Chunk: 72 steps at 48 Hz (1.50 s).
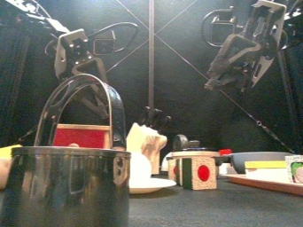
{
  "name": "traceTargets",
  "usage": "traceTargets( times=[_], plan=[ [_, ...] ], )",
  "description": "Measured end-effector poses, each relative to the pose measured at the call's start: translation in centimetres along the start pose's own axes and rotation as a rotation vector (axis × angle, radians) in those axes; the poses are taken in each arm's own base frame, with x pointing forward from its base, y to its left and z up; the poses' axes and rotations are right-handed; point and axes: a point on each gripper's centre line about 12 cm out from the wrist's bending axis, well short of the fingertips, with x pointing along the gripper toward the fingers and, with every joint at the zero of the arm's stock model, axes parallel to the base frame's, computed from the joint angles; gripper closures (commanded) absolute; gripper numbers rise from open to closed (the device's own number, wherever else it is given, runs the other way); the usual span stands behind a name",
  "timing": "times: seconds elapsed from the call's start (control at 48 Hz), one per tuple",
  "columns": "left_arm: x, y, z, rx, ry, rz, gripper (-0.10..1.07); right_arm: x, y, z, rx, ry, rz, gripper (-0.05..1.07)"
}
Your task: Grab egg sushi
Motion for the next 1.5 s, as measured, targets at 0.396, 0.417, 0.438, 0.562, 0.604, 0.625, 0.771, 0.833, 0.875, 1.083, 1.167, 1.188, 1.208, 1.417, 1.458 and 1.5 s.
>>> traceTargets(
  times=[0.396, 0.417, 0.438, 0.562, 0.604, 0.625, 0.771, 0.833, 0.875, 1.083, 1.167, 1.188, 1.208, 1.417, 1.458, 1.5],
  plan=[
    [-4.8, 1.0, -2.2, 0.048, -0.12, -0.058, 0.09, 0.1, -2.1, 2.2, 0.435, 0.006, -0.039, 0.3],
    [-5.0, 1.0, -2.3, 0.048, -0.125, -0.063, 0.09, 0.2, -2.1, 2.2, 0.444, 0.009, -0.043, 0.3],
    [-5.2, 1.0, -2.5, 0.046, -0.131, -0.069, 0.09, 0.2, -2.2, 2.3, 0.453, 0.009, -0.045, 0.3],
    [-6.0, 1.0, -2.9, 0.029, -0.16, -0.1, 0.09, 0.4, -2.7, 2.7, 0.508, 0.018, -0.07, 0.3],
    [-6.1, 0.9, -3.0, 0.019, -0.165, -0.111, 0.09, 0.4, -2.8, 2.9, 0.515, 0.021, -0.08, 0.3],
    [-6.2, 0.9, -3.0, 0.009, -0.166, -0.115, 0.09, 0.5, -3.0, 2.9, 0.52, 0.025, -0.086, 0.3],
    [-6.2, 0.7, -3.1, -0.032, -0.167, -0.134, 0.09, 0.7, -3.8, 2.5, 0.547, 0.078, -0.149, 0.3],
    [-6.2, 0.7, -3.2, -0.039, -0.164, -0.138, 0.09, 0.9, -4.1, 2.2, 0.565, 0.118, -0.191, 0.3],
    [-6.1, 0.7, -3.3, -0.043, -0.162, -0.138, 0.09, 1.0, -4.3, 2.0, 0.571, 0.148, -0.225, 0.3],
    [-6.1, 0.8, -3.5, -0.043, -0.159, -0.138, 0.09, 0.2, -5.4, 1.5, 0.514, 0.239, -0.457, 0.3],
    [-6.1, 0.8, -3.5, -0.044, -0.157, -0.138, 0.09, -0.1, -5.5, 1.1, 0.479, 0.244, -0.52, 0.3],
    [-6.1, 0.8, -3.6, -0.042, -0.155, -0.136, 0.09, -0.2, -5.4, 1.0, 0.468, 0.242, -0.528, 0.3],
    [-6.1, 0.8, -3.6, -0.043, -0.156, -0.136, 0.09, -0.3, -5.3, 1.0, 0.455, 0.242, -0.532, 0.3],
    [-6.0, 0.9, -3.7, -0.046, -0.153, -0.133, 0.09, -0.6, -3.9, -1.4, 0.259, 0.288, -0.545, 0.29],
    [-6.0, 0.9, -3.8, -0.049, -0.151, -0.133, 0.09, -0.6, -3.7, -2.0, 0.218, 0.298, -0.543, 0.29],
    [-6.0, 0.9, -3.9, -0.053, -0.149, -0.133, 0.09, -0.6, -3.7, -2.7, 0.186, 0.311, -0.545, 0.29]
  ],
)
